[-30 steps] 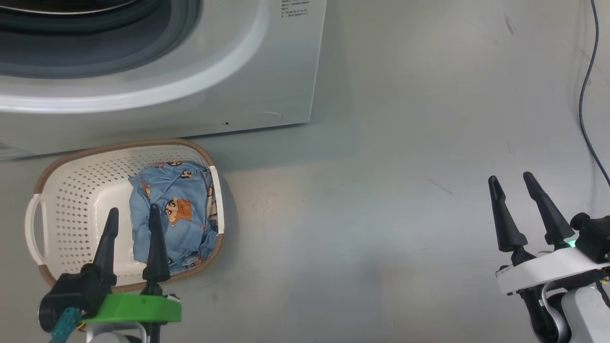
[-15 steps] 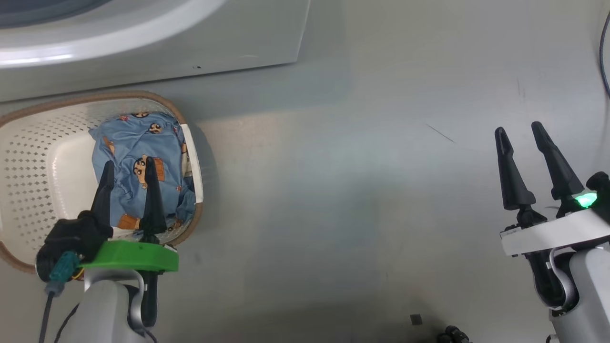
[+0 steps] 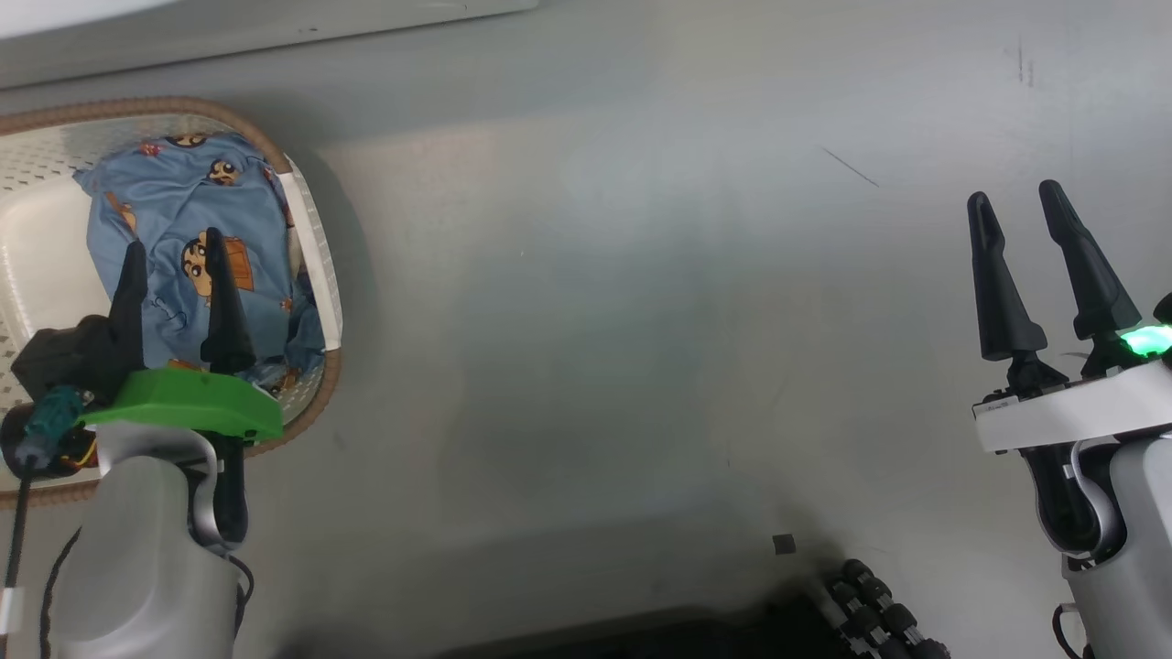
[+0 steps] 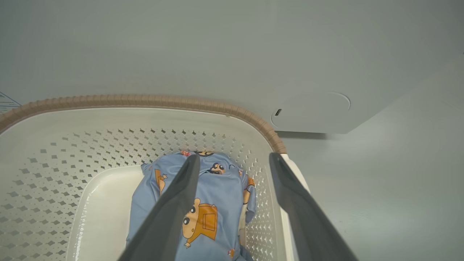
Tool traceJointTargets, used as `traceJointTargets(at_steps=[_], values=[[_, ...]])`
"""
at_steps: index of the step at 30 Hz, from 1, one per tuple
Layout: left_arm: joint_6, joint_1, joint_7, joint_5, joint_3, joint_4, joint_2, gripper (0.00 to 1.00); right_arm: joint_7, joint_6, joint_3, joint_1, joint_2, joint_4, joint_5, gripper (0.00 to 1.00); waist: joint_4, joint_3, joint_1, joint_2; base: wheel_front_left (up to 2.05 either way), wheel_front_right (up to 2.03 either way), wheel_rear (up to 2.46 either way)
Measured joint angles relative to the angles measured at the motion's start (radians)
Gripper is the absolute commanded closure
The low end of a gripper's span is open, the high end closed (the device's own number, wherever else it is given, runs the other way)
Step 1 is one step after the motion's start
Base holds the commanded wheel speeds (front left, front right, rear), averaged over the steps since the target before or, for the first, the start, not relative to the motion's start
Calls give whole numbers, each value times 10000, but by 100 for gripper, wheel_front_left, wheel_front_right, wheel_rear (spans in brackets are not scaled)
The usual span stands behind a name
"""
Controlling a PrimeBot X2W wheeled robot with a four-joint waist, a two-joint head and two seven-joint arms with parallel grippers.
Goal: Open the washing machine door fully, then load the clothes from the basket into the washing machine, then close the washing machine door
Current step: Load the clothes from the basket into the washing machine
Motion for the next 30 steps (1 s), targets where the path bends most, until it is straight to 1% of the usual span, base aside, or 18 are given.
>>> traceJointTargets(at_steps=[4,8,11,16,21,26,30], values=[[215,-395,247,-54,182,523,157,0,0,0,31,-200,-2,-17,15,0,-56,362,0,0,0,0,0],[303,-830,527,-25,280,932,387,0,0,0,77,-299,0,-27,63,0,-104,635,0,0,0,0,0],[303,-1066,654,-19,278,1116,502,0,0,0,104,-358,0,-27,79,0,-126,740,0,0,0,0,0],[295,-1475,1244,35,224,1565,805,0,0,0,201,-433,6,-27,86,0,-194,927,-1,0,0,0,0],[211,-1790,1860,33,176,1871,903,0,0,0,253,-457,13,-27,128,0,-263,1098,0,0,0,0,0],[167,-2296,2433,25,232,2178,1151,0,0,0,316,-477,13,-27,192,0,-324,1340,-1,0,0,0,0],[167,-2413,2871,13,249,2372,1152,0,0,0,341,-477,23,-25,288,0,-367,1568,-1,0,0,0,0]])
